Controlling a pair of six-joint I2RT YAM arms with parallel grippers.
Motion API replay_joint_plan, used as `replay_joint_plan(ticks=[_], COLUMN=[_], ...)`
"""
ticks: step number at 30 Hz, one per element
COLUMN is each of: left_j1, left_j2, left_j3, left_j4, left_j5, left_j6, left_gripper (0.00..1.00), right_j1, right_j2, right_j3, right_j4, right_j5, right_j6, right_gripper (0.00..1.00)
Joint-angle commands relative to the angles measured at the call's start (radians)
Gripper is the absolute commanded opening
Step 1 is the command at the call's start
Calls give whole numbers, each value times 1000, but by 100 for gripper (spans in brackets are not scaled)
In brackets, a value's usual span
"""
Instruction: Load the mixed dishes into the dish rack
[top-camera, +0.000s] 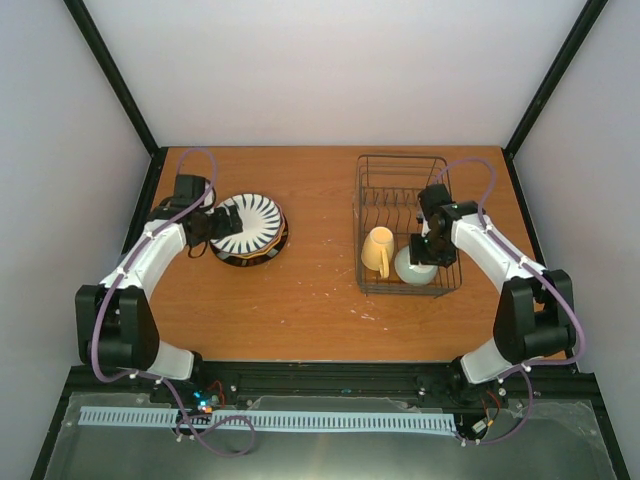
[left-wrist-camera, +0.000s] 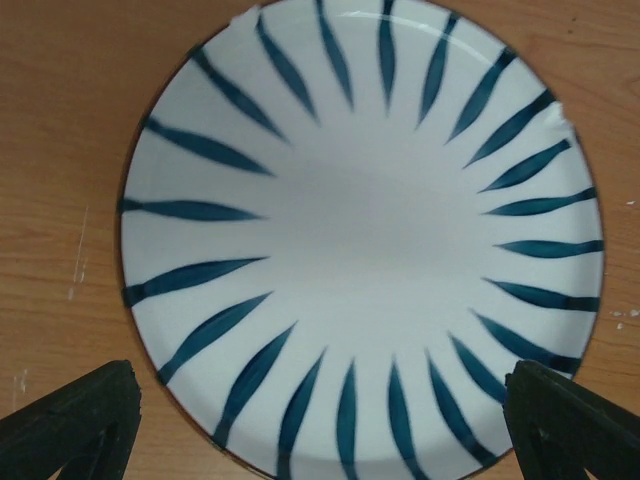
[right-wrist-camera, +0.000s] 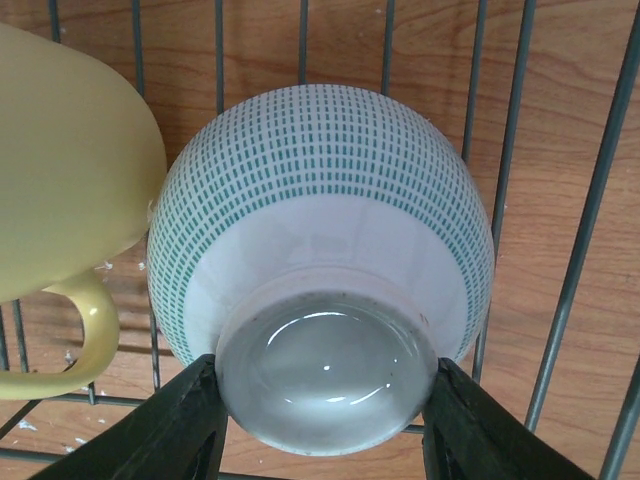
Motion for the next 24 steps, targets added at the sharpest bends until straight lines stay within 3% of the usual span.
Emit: replay_joint_plan(ticks=[1, 7, 14, 24], left_j1=[56, 70, 76, 87], left_j2=[5, 0, -5, -19], left_j3=[-37, -62, -62, -67], left_j4=[46, 64, 63, 62], left_j5=[111, 135, 146, 163], left_j6=[24, 21, 21, 21], left_gripper=[100, 100, 100, 100], right_j1=[31, 36, 39, 39], right_j2=[16, 32, 16, 17], right_j3=[34, 37, 40, 39], right_j4=[15, 11, 3, 4], right_j5=[29, 43, 70, 75], right_j6=[24, 23, 30, 31], right_gripper=[8, 11, 37, 53])
